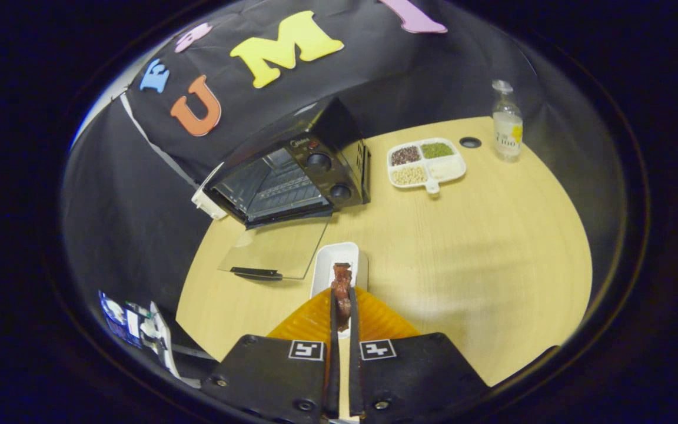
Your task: Open the toaster oven, put the food inside, and close the toaster oven door.
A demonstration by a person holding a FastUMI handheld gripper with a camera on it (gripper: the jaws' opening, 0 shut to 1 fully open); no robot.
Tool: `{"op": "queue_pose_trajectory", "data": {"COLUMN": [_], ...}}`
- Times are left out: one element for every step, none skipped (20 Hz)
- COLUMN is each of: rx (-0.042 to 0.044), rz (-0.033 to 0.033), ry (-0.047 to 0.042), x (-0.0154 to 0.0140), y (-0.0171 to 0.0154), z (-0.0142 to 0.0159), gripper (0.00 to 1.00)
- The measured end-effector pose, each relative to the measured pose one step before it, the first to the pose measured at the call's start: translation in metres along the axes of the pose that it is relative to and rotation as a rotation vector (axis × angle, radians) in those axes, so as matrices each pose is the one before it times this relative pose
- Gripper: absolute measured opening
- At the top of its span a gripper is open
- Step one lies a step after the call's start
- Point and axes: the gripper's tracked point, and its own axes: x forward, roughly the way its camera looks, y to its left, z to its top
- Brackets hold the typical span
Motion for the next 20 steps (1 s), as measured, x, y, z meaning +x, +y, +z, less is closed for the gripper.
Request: {"op": "queue_pose_trajectory", "data": {"rx": [-0.036,-0.03148,-0.02958,-0.02449,-0.03094,-0.03,-0.02589,-0.03263,-0.02965,-0.02482,-0.0211,-0.02023,-0.02313,-0.02435,-0.02053,-0.01865,-0.01543,-0.01247,-0.00742,-0.00414], "rz": [-0.023,-0.02046,-0.01665,-0.01333,-0.01287,-0.01562,-0.01815,-0.01413,-0.01293,-0.00948,-0.0036,-0.00084,-0.00125,-0.00295,-0.00075,0.00223,0.00314,0.00525,0.00765,0.01005], "ry": [-0.01844,-0.01639,-0.01364,-0.01342,-0.01486,-0.01331,-0.01395,-0.01417,-0.01519,-0.01282,-0.00835,-0.00638,-0.00531,-0.00549,-0.00552,-0.00406,-0.00293,-0.00322,-0.00229,-0.00387], "x": [-0.00617,-0.00475,-0.0051,-0.00472,-0.00463,-0.00423,-0.00344,-0.00297,-0.00217,-0.00124,0.00006,0.00023,0.00275,0.00236,0.00284,0.00267,0.00423,0.00479,0.00598,0.00636], "y": [0.00428,0.00437,0.0057,0.00596,0.00646,0.00567,0.00595,0.00681,0.00799,0.00857,0.01029,0.01136,0.01197,0.01097,0.01052,0.01222,0.01276,0.01189,0.01264,0.01263], "z": [0.0034,0.00411,0.00352,0.00339,0.00456,0.00447,0.00475,0.00556,0.00497,0.00564,0.00442,0.00471,0.00452,0.00428,0.00389,0.00303,0.00363,0.00371,0.00317,0.00357], "gripper": [0.09,0.09,0.09,0.09,0.09,0.09,0.09,0.09,0.09,0.09,0.09,0.09,0.09,0.09,0.09,0.09,0.09,0.09,0.09,0.09]}}
